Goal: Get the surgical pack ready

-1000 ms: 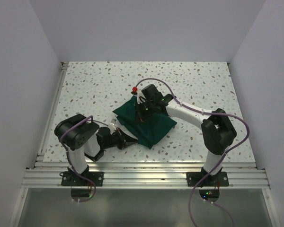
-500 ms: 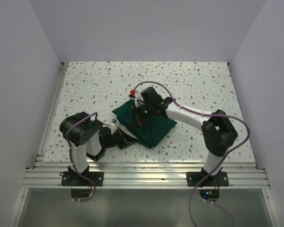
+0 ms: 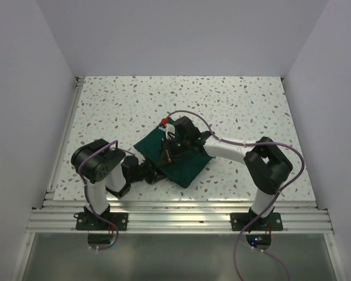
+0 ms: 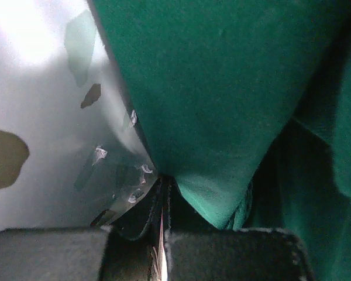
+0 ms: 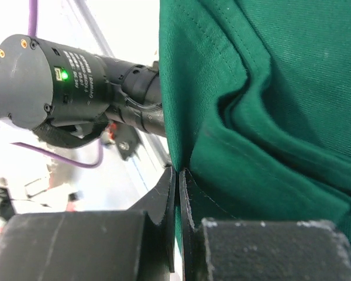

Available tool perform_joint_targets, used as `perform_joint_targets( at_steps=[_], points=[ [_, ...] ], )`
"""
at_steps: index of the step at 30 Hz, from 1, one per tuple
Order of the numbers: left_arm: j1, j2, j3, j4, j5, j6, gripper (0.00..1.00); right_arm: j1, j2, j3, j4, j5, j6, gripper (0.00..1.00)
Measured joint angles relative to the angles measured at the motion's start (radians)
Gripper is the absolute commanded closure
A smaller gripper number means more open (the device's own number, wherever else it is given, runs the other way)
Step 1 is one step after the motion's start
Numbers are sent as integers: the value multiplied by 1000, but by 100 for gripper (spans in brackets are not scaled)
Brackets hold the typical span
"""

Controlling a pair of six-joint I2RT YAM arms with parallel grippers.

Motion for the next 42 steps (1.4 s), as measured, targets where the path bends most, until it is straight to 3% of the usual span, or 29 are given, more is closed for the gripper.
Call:
perform_joint_targets(
  at_steps=[11,18,23,32,38,42],
  points=[
    [0,-16,10,-37,1,0,100,0,9,-143,356,-82,300,100],
    [-2,-15,76,-99,11,28,100,-1,95,-246,687,-119,545,100],
    [-2,-11,95,-118,15,46,100,-7,114,-268,785,-124,624,100],
    [-2,-12,99,-122,16,54,100,-10,115,-270,785,-127,635,100],
    [-4,-36,101,-154,6,74,100,-27,103,-205,618,-156,529,72],
    [-5,-65,101,-184,-13,91,100,-24,60,-117,414,-147,387,64]
  ],
)
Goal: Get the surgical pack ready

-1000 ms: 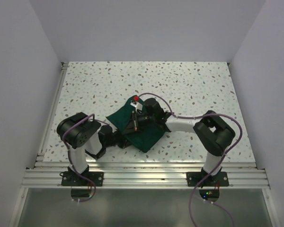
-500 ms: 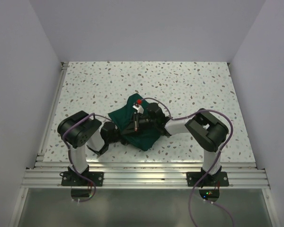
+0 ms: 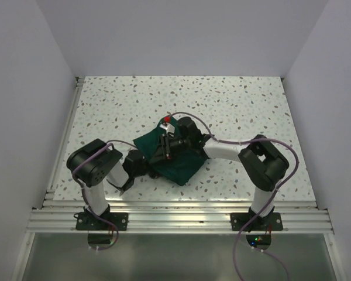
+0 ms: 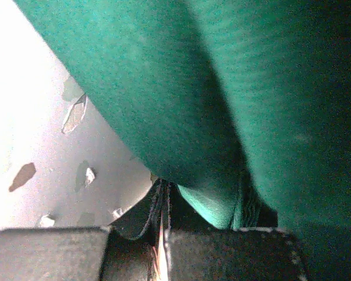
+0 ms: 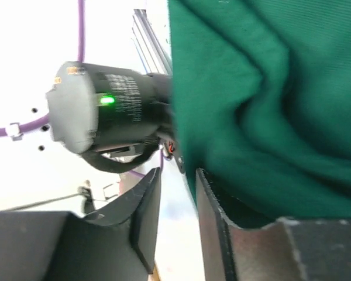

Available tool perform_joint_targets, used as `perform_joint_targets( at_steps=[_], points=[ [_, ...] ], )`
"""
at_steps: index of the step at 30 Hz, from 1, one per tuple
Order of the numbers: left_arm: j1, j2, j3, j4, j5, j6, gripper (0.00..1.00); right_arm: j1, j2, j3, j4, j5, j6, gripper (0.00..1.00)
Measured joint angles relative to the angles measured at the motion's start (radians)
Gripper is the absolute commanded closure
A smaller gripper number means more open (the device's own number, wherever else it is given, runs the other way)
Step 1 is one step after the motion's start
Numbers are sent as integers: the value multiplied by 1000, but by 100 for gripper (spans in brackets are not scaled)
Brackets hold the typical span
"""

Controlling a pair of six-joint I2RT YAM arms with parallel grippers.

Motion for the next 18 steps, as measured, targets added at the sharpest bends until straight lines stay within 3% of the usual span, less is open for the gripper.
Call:
perform_joint_targets(
  at_steps=[4,8,11,18],
  points=[
    [0,-28,-10,-8,-19,9,100,0,-57,77,-170,27,-126,54],
    [0,-87,-55,-19,-37,10,86,0,-108,138,-320,84,-245,45],
    [0,-154,-86,-62,-48,14,80,-1,-135,161,-396,116,-306,44],
    [0,-492,-145,-365,-92,74,76,-27,-166,169,-503,176,-390,41]
  ],
)
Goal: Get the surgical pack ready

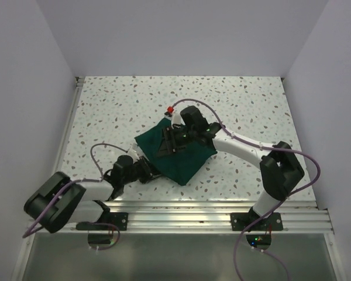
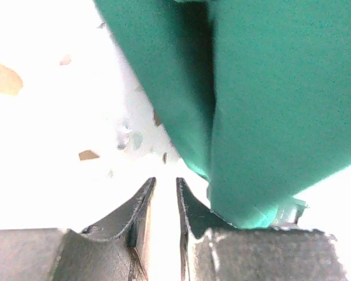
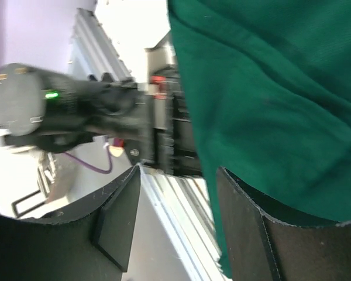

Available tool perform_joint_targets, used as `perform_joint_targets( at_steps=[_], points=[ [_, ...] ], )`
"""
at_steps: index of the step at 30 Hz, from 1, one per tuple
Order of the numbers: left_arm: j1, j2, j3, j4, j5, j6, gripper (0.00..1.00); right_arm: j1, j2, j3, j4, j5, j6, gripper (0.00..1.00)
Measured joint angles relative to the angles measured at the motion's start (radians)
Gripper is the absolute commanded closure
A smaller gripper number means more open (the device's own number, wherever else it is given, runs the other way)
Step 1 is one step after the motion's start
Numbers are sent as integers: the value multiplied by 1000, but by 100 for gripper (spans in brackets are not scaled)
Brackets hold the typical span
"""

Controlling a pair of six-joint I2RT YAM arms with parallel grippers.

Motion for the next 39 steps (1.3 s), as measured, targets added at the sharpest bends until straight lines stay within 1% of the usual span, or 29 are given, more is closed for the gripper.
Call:
perform_joint_targets(
  at_steps=[2,4,7,9,10,12,16,20,23,26,27,28,29,31,34,39],
  points=[
    [0,-132,3,-158,-35,38,76,-15,-4,0,-23,28,-22,41],
    [0,-277,31,-367,-87,81,75,-26,-4,0,-38,55,-39,41],
    [0,-457,120,-648,-180,147,74,-37,-4,0,-66,109,-62,39],
    [0,-554,196,-799,-246,190,73,-40,-4,0,-82,158,-79,35],
    [1,-586,232,-853,-275,211,72,-40,-3,0,-88,177,-86,31],
    [1,-614,306,-954,-335,255,71,-40,5,0,-92,209,-97,29],
    [1,-577,437,-1098,-433,338,69,-39,56,0,-89,235,-101,26],
    [3,-504,521,-1172,-503,417,68,-35,109,-2,-89,241,-101,25],
    [35,-463,568,-1208,-515,471,68,-26,115,-2,-89,246,-101,25],
    [116,-439,602,-1220,-491,522,68,-14,115,-10,-75,240,-100,32],
    [138,-436,606,-1220,-480,533,68,-12,114,-17,-66,229,-97,37],
    [172,-433,608,-1220,-464,548,68,-8,114,-29,-50,215,-94,39],
    [201,-430,610,-1220,-448,564,68,-6,112,-42,-34,199,-89,40],
    [241,-418,617,-1221,-427,587,68,5,106,-61,-4,164,-86,41],
    [262,-393,636,-1220,-397,611,68,44,85,-63,0,135,-106,41],
    [276,-338,676,-1210,-341,632,68,180,30,-63,-2,31,-152,41]
  ],
)
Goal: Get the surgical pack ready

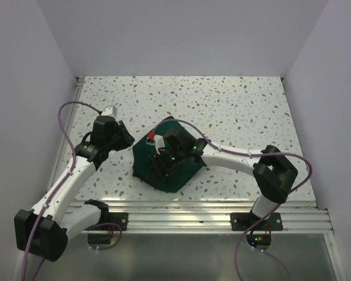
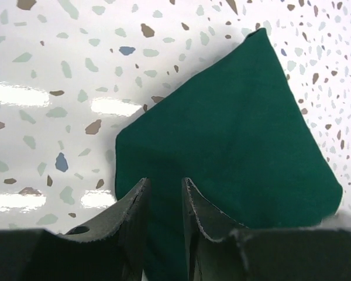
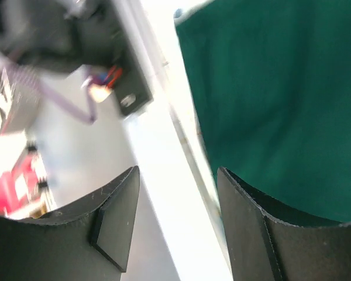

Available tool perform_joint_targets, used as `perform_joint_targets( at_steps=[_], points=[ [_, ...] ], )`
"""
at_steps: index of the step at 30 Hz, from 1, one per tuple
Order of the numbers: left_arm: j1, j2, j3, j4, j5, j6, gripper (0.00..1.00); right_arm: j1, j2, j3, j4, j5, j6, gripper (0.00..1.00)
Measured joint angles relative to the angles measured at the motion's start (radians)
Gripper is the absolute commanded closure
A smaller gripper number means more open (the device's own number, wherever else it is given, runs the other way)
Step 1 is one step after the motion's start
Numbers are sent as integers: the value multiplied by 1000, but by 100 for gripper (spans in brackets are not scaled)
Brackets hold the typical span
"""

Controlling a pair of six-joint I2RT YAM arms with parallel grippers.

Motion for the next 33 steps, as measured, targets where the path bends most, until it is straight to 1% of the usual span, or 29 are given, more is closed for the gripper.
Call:
perform_joint_targets(
  at_steps=[3,5,7,9,11,13,15,17,21,23,24,25,26,28,29,33],
  points=[
    [1,40,29,5,33,12,68,44,-26,-1,-13,-45,-33,38],
    [1,72,58,10,48,22,68,48,-46,-6,-25,-53,-51,34],
    [1,95,77,23,62,38,61,43,-74,-27,-42,-26,-58,32],
    [1,122,88,51,90,52,54,27,-122,-66,-66,27,-52,31],
    [2,158,90,96,124,69,52,-3,-176,-107,-96,93,-34,29],
    [2,211,90,146,155,81,50,-34,-230,-133,-133,201,-10,28],
    [2,270,88,199,183,91,50,-52,-278,-153,-154,311,20,29],
    [2,324,85,261,210,95,50,-66,-306,-172,-155,386,48,29],
    [2,439,83,396,254,95,50,-68,-316,-217,-158,512,103,30],
    [2,492,83,449,269,95,50,-70,-315,-235,-164,564,122,32],
    [1,526,83,476,277,95,51,-71,-315,-242,-168,592,130,39],
    [-1,553,83,494,283,95,52,-72,-315,-248,-171,617,137,43],
    [-3,573,83,505,285,95,59,-74,-315,-253,-175,640,145,47],
    [-10,613,83,525,288,94,69,-76,-318,-275,-176,682,162,54],
    [-16,628,83,530,290,95,77,-77,-319,-289,-177,696,169,55],
    [-29,671,84,573,296,90,89,-92,-340,-340,-152,705,199,58]
  ],
)
